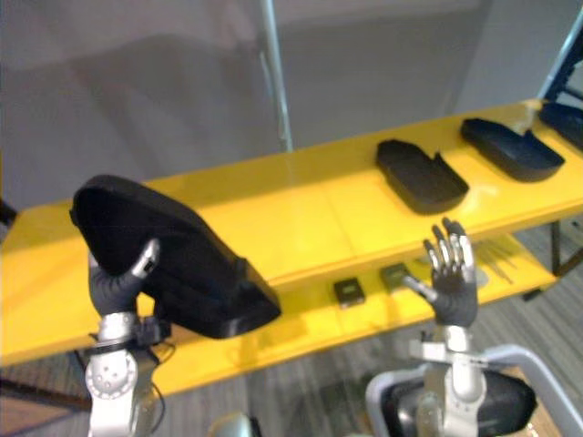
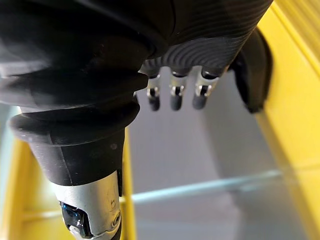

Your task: Walk over and take plastic housings, then place them on the shelf

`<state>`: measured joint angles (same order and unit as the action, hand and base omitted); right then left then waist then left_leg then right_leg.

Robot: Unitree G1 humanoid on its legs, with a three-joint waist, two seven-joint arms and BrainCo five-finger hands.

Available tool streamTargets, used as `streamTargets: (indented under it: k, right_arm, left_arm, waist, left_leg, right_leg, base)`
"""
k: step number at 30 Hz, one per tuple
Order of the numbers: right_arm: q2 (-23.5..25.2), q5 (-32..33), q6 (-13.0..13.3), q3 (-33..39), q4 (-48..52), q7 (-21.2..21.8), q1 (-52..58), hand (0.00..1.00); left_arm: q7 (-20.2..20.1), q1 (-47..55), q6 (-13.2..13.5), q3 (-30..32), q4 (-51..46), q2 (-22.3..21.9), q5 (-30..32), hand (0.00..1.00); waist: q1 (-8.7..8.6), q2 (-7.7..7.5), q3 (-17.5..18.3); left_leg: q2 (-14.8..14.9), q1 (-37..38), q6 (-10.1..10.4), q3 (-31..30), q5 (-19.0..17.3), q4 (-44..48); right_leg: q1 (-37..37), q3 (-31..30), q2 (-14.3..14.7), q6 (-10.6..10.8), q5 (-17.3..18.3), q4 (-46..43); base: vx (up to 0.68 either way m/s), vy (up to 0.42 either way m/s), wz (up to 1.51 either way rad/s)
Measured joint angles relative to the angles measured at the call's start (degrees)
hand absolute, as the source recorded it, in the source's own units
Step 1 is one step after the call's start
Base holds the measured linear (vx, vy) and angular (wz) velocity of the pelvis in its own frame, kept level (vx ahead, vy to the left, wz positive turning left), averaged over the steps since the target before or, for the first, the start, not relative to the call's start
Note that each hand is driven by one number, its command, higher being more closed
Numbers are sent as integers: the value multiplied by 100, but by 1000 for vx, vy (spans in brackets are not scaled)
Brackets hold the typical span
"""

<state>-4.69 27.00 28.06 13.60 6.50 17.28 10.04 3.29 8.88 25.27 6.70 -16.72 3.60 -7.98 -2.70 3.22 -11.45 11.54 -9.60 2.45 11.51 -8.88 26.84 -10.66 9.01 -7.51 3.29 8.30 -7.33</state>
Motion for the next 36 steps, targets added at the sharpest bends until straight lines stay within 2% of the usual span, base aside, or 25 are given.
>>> streamTargets:
  k: [1, 2, 3, 4, 5, 7, 8, 14, 18, 22, 24, 25, 26, 27, 30, 32, 33, 35, 36]
  right_arm:
    - [-9, 1, 29, 5, 3, 9, 20, 0]
    - [-44, 3, 38, 37, 7, 9, 82, 0]
    - [-90, 12, 39, 56, 7, 8, 121, 0]
    - [-26, 36, 30, 40, -68, 2, 126, 0]
    - [72, 29, 34, -55, -64, -3, 169, 0]
    - [172, 12, 31, -200, -63, -24, 91, 0]
    - [252, 19, 31, -274, -62, -64, 46, 0]
    - [460, -106, 20, -753, -64, -215, 37, 0]
    - [455, -334, -22, -807, -64, -321, 0, 0]
    - [413, -365, -299, -748, -63, -376, 3, 0]
    - [361, -363, -544, -723, -63, -376, 15, 0]
    - [349, -365, -593, -720, -63, -379, 21, 0]
    - [307, -364, -665, -717, -60, -382, 37, 0]
    - [285, -364, -707, -717, -61, -386, 44, 0]
    - [221, -356, -894, -714, -64, -395, 146, 0]
    - [87, -325, -1004, -686, -68, -378, 279, 0]
    - [52, -319, -1047, -684, -71, -373, 307, 0]
    - [-43, -309, -1105, -706, -109, -357, 430, 0]
    - [-79, -309, -1105, -727, -119, -353, 450, 0]
  left_arm:
    - [-11, -7, 14, -4, 0, -4, 0, 100]
    - [-24, 1, 39, -6, -1, -20, -1, 100]
    - [-37, 14, 44, -7, -2, -34, -1, 100]
    - [-54, 28, 54, 49, 10, 4, -5, 100]
    - [-57, 24, 52, 147, -12, 56, -6, 100]
    - [-54, -30, 44, 280, -85, 87, -6, 100]
    - [-57, -24, 1, 386, -93, 90, 4, 100]
    - [-42, -20, -385, 425, -374, 93, 230, 100]
    - [-79, -89, -569, 433, -374, 94, 225, 100]
    - [-523, -238, -825, 422, -427, 96, -241, 100]
    - [-849, -366, -1353, 418, -593, 179, -616, 100]
    - [-883, -402, -1501, 411, -586, 243, -721, 100]
    - [-918, -501, -1816, 407, -550, 403, -850, 100]
    - [-920, -563, -1958, 406, -499, 498, -921, 100]
    - [-917, -1210, -2505, 452, 495, 1083, -1222, 100]
    - [-896, -1836, -2872, 449, 1587, 1535, -1264, 100]
    - [-892, -2035, -2937, 447, 1872, 1670, -1306, 100]
    - [-897, -2840, -3116, 400, 3066, 2319, -1451, 100]
    - [-903, -3029, -3125, 349, 3358, 2502, -1445, 100]
  waist:
    - [-16, -5, -3]
    - [-40, 39, 23]
    - [-47, 108, 57]
    - [8, 80, 121]
    - [4, -177, 220]
    - [30, -443, 263]
    - [36, -518, 281]
    - [20, -451, 340]
    - [16, -463, 348]
    - [9, -431, 367]
    - [-10, -412, 377]
    - [-15, -399, 392]
    - [-42, -370, 416]
    - [-49, -362, 413]
    - [-116, -320, 446]
    - [-182, -158, 546]
    - [-220, -135, 552]
    - [-371, -84, 575]
    - [-413, -83, 575]
  left_leg:
    - [-43, 26, 78, -17, 82, -357]
    - [-101, 117, 167, -49, 326, -943]
    - [-100, 175, 157, -151, 516, -1172]
    - [-225, 246, 331, -196, 800, -1156]
    - [-488, 280, 239, -98, 722, -1247]
    - [-730, 275, 148, 77, 650, -1359]
    - [-786, 283, 83, 168, 607, -1384]
    - [-676, 466, -18, 599, 589, -1585]
    - [-668, 464, -22, 732, 592, -1635]
    - [-621, 466, 6, 722, 665, -1714]
    - [-637, 576, 51, 728, 818, -1950]
    - [-637, 581, 57, 731, 848, -1987]
    - [-648, 614, 68, 756, 925, -2119]
    - [-661, 650, 94, 780, 957, -2187]
    - [-738, 882, 160, 808, 1209, -2664]
    - [-700, 1057, 218, 798, 1514, -3165]
    - [-671, 1045, 254, 803, 1547, -3162]
    - [-574, 1088, 273, 845, 1607, -3181]
    - [-554, 1105, 276, 883, 1609, -3184]
  right_leg:
    - [-6, -12, -74, 72, 45, -40]
    - [-51, -46, -152, 260, 172, -134]
    - [-66, -76, -149, 350, 243, -182]
    - [-65, -189, -287, 474, 418, -318]
    - [-27, -250, -558, 475, 446, -313]
    - [98, -302, -835, 463, 421, -295]
    - [159, -297, -911, 519, 232, -319]
    - [377, -92, -830, 476, -710, 12]
    - [435, -27, -831, 530, -842, 228]
    - [417, 149, -766, 527, -839, 330]
    - [422, 197, -743, 469, -799, 353]
    - [429, 202, -737, 451, -785, 358]
    - [459, 206, -733, 430, -760, 369]
    - [463, 207, -735, 377, -719, 377]
    - [476, 214, -743, 401, -431, 379]
    - [640, 154, -626, 414, -378, 336]
    - [655, 144, -599, 414, -378, 332]
    - [672, 65, -507, 418, -385, 314]
    - [683, 25, -492, 421, -387, 308]
  base:
    - [170, 241, -9]
    - [143, 224, -3]
    - [212, 404, -15]
    - [173, 343, -16]
    - [167, 343, -13]
    - [159, 267, -13]
    - [134, 213, -24]
    - [93, 138, -41]
    - [3, 65, -28]
    - [-64, -24, -4]
    - [-85, -30, -6]
    - [-96, -29, -10]
    - [-85, -25, -9]
    - [-109, -32, -18]
    - [-125, -52, -18]
    - [-119, -65, -21]
    - [-92, -61, -18]
    - [-25, -41, -17]
    - [-4, -24, -34]
